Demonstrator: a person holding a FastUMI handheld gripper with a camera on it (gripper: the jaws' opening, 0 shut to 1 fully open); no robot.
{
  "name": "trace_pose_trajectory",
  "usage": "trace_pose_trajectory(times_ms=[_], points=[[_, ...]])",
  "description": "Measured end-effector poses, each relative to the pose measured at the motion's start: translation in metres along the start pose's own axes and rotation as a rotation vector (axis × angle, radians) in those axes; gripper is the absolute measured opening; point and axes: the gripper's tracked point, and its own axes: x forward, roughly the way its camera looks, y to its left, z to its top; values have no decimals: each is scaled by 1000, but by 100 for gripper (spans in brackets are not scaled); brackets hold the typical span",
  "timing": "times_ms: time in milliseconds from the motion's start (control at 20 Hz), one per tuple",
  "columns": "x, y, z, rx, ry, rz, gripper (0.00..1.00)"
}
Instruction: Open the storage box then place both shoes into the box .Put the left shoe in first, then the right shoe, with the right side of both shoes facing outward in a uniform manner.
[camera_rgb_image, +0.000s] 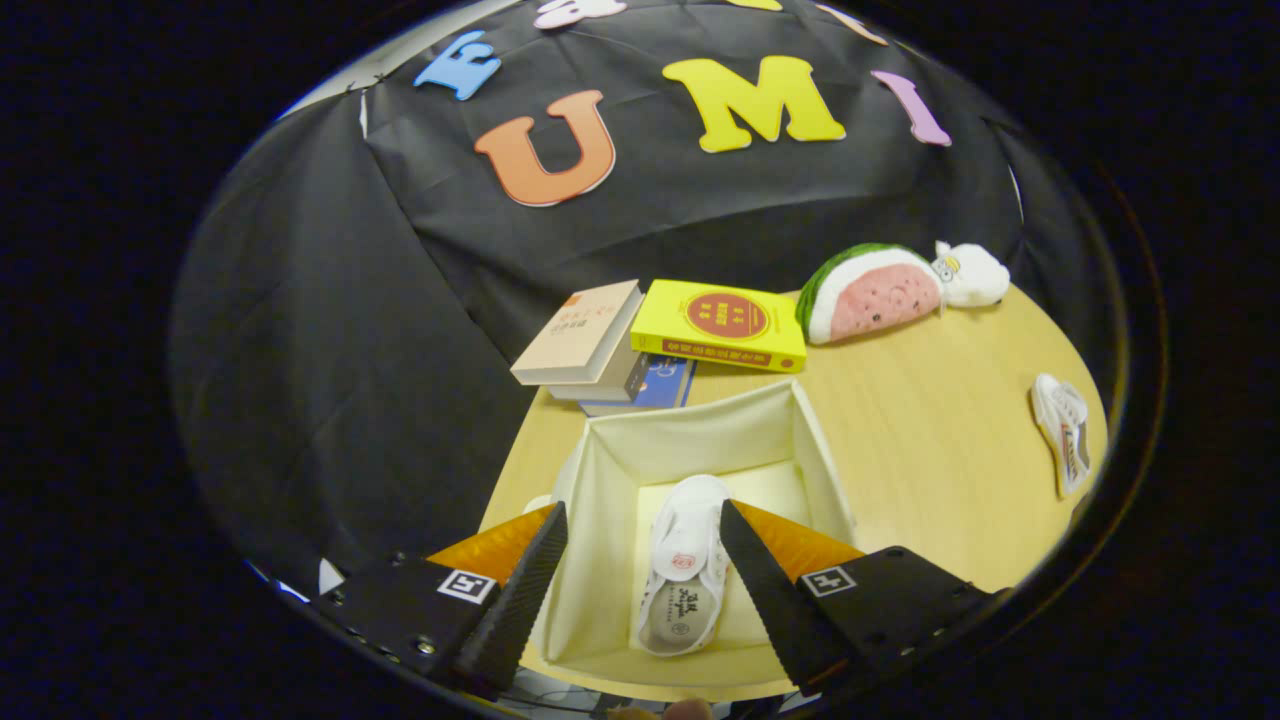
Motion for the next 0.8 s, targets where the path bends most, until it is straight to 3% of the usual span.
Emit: trace_pose_trajectory(times_ms=[400, 800], points=[[-108, -106, 44, -150, -199, -47, 96], [-178, -268, 51, -134, -233, -152, 96]])
